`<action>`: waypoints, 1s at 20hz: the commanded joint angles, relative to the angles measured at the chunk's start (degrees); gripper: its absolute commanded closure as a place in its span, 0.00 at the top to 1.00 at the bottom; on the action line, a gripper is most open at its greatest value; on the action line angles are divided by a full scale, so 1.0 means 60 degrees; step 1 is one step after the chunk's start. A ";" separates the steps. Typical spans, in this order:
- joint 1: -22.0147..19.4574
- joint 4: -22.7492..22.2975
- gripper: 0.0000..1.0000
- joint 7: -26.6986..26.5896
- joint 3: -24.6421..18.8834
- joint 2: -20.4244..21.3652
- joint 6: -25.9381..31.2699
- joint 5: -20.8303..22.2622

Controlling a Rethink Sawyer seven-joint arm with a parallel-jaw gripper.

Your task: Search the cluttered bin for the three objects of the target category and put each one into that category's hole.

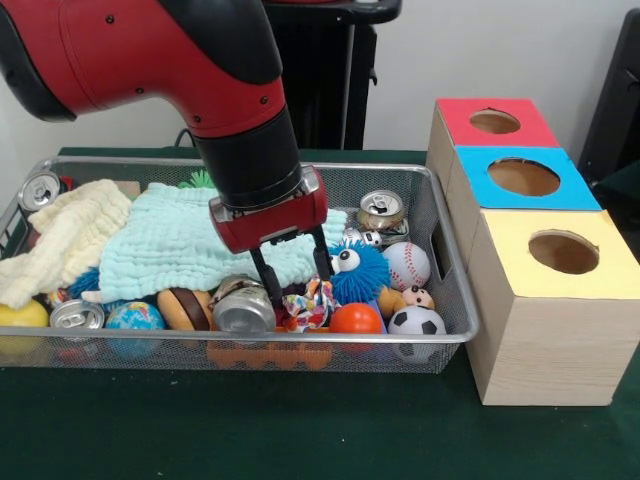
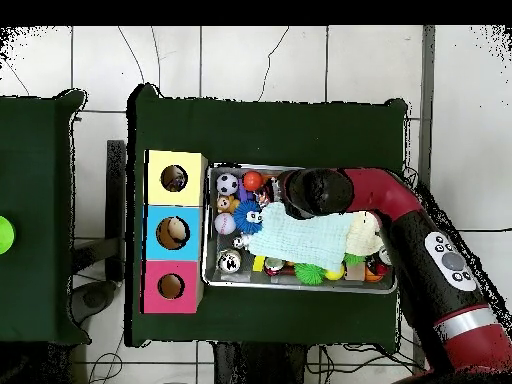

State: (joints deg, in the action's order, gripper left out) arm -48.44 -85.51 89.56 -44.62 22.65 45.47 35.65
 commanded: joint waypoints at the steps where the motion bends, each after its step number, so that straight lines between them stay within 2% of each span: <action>1: 0.0039 0.0658 1.00 -0.2707 -0.0163 -0.0080 0.0216 0.0656; 20: -0.0013 0.0301 1.00 -0.1952 0.0109 -0.0628 -0.1070 0.1415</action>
State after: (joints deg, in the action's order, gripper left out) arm -48.44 -85.48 89.56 -44.62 22.02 43.01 39.33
